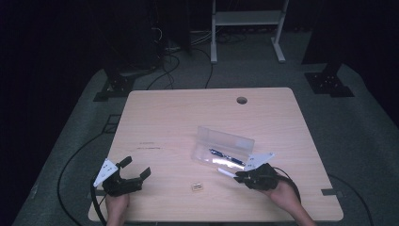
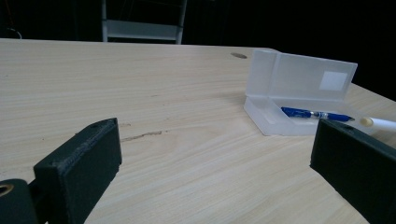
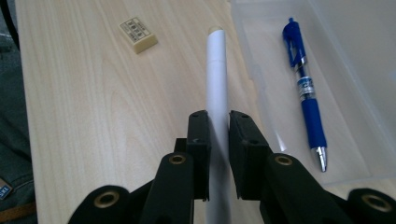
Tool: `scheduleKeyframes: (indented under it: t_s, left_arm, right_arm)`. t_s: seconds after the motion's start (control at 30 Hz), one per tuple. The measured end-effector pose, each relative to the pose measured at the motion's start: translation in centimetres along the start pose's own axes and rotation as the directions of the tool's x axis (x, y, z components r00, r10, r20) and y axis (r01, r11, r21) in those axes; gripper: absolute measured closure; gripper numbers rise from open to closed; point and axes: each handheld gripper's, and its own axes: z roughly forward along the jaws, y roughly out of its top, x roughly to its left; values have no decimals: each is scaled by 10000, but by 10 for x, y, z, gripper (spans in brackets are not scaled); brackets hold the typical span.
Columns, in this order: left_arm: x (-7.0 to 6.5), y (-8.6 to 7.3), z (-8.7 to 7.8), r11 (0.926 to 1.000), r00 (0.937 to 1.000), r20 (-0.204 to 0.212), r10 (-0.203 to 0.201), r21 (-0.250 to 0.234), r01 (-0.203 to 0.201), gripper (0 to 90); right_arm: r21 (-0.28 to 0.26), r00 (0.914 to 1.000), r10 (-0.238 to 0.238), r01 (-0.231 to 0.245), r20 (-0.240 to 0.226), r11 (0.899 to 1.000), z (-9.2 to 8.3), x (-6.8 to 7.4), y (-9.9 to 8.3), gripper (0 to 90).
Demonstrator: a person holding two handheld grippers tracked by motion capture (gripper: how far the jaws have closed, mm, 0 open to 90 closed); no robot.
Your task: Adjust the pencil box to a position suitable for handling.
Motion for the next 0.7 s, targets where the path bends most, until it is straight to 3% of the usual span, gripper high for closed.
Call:
scheduleKeyframes:
  t_s: [0.7]
  left_arm:
    - [1, 0, 0, 10000, 10000, 3, -40, -5, 40, 11]
  right_arm:
    - [175, 9994, -336, 334, 122, 9993, 2, -22, 42, 783]
